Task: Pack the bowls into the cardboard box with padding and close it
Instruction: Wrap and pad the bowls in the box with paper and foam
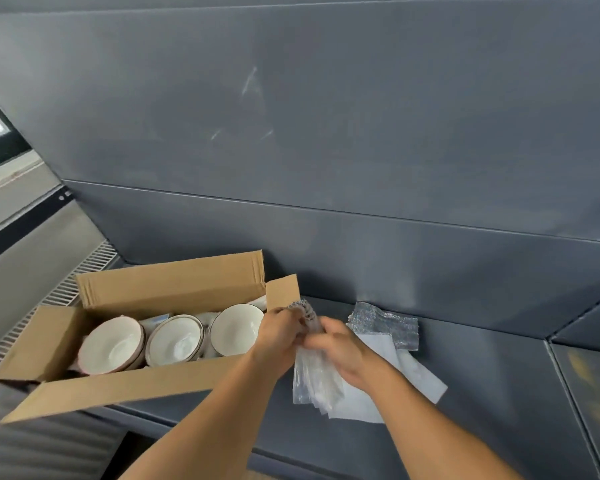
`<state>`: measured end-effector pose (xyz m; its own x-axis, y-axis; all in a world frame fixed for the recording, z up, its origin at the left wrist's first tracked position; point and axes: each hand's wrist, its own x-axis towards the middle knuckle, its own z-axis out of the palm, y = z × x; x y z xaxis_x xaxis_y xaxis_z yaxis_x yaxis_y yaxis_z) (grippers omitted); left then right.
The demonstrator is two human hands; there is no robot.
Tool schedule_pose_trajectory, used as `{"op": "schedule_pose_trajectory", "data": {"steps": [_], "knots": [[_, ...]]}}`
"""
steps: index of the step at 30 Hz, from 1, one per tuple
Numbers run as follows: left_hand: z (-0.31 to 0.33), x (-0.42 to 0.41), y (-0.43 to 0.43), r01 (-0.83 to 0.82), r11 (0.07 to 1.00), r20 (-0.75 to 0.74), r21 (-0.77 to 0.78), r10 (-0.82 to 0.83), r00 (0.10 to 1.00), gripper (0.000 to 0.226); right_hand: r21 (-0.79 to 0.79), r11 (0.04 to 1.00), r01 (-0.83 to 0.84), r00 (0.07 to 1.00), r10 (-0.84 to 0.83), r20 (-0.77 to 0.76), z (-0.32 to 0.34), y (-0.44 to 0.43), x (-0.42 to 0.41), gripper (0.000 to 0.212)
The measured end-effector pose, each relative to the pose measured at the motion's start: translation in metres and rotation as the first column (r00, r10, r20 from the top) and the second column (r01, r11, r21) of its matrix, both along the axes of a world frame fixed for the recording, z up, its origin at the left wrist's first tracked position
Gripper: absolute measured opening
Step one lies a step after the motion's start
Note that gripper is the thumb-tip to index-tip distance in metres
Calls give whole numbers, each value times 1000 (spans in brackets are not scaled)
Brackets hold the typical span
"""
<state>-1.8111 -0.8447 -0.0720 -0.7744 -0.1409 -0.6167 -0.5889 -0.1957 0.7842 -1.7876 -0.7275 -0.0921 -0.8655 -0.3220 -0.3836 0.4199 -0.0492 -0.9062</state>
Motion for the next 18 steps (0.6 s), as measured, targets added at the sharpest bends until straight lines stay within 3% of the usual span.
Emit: {"op": "schedule_pose_trajectory", "data": {"steps": [3,6,10,14,18], "knots": [[1,10,-15,-89,992,17,90,87,996,18,37,998,-57,998,57,-6,-2,-22,1,23],[2,16,-37,-108,981,56,162,100,993,31,67,992,-106,994,107,-12,-3,-40,-2,23],[7,20,-71,-69,998,3,5,69,998,13,66,984,-166,985,162,60,4,-58,-8,19],[11,23,-105,17,998,-98,-54,-22,995,30,-16,981,-192,967,192,168,11,-76,-15,19],[10,15,-137,77,993,-155,-89,-90,984,37,-122,986,-115,969,139,204,14,-91,-25,22]]}}
